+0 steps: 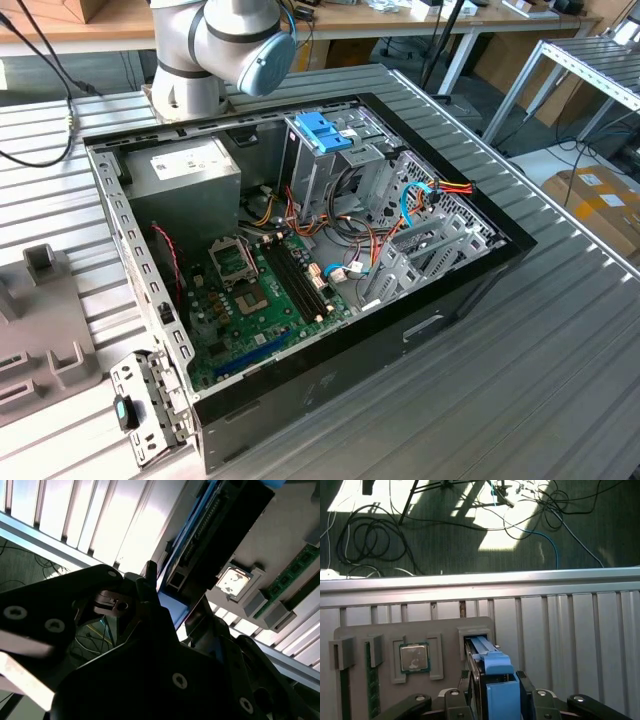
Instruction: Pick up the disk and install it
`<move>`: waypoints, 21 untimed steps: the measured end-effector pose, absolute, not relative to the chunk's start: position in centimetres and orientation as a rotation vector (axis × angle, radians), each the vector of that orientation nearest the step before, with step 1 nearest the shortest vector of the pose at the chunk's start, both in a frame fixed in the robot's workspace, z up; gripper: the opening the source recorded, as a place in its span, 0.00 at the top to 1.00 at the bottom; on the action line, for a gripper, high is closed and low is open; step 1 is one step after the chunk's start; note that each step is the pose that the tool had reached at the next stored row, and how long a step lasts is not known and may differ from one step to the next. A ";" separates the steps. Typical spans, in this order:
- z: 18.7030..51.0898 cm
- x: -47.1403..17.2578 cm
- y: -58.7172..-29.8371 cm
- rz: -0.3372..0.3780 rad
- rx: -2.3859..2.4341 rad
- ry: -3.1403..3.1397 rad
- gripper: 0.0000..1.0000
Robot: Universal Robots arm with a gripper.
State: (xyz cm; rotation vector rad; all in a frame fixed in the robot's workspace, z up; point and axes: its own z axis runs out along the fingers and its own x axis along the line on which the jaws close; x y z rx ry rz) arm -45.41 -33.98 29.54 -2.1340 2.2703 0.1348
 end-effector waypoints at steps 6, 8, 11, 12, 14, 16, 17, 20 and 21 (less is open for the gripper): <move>29.4 -45.4 -34.0 0.135 -2.134 2.270 0.52; 29.4 -45.4 -34.0 0.135 -2.134 2.270 0.52; 29.4 -45.4 -34.0 0.135 -2.134 2.270 0.52; 29.4 -45.4 -34.0 0.135 -2.134 2.270 0.52; 29.3 -45.4 -34.0 0.135 -2.134 2.270 0.52; 29.3 -45.4 -34.0 0.135 -2.134 2.270 0.60; 29.3 -45.4 -34.0 0.135 -2.134 2.270 0.63; 29.3 -45.4 -34.0 0.135 -2.134 2.270 0.63; 29.3 -45.4 -34.0 0.135 -2.134 2.270 0.63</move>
